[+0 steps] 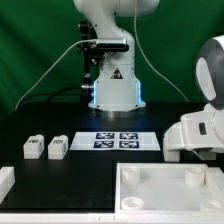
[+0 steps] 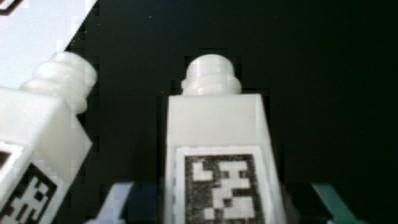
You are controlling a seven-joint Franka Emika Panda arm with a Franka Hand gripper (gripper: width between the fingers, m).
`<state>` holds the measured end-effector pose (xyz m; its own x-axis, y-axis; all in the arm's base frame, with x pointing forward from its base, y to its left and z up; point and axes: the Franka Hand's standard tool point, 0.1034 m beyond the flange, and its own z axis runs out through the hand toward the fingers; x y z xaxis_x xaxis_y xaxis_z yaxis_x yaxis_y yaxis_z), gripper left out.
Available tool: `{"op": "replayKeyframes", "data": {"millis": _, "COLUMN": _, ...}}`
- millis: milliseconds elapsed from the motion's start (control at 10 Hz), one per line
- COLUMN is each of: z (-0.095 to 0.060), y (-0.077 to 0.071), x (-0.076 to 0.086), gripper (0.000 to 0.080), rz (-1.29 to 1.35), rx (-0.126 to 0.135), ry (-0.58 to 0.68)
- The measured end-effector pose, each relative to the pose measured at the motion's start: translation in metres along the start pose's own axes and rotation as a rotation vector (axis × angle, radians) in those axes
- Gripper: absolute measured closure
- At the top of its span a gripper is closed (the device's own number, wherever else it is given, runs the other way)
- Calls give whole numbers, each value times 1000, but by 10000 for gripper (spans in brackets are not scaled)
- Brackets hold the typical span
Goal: Assemble one leg
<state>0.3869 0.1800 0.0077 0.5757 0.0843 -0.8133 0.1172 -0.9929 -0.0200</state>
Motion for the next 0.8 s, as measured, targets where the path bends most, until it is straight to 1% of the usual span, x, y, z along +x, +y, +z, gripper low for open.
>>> {"op": "replayKeyframes", "data": {"millis": 400, "z": 0, "y": 0, "x": 0, "gripper": 511, "rz": 0, "rx": 0, "ry": 0}}
{"op": "replayKeyframes", "data": {"millis": 500, "z": -4, "y": 4, "x": -1, "gripper": 509, "rz": -28, "rx": 0, "ry": 0}}
{"op": "replayKeyframes", "data": {"millis": 600, "z": -38, "y": 22, "x": -12, "gripper": 509, "rz": -90, "rx": 13, "ry": 10}}
{"op": "replayKeyframes", "data": {"millis": 700, "z": -68, "y": 42, "x": -30, "gripper": 509, "rz": -90, "rx": 25, "ry": 34}}
{"op": "replayKeyframes", "data": {"millis": 800, "z": -88, "y": 54, "x": -39, "gripper": 509, "rz": -93, "rx": 33, "ry": 67}}
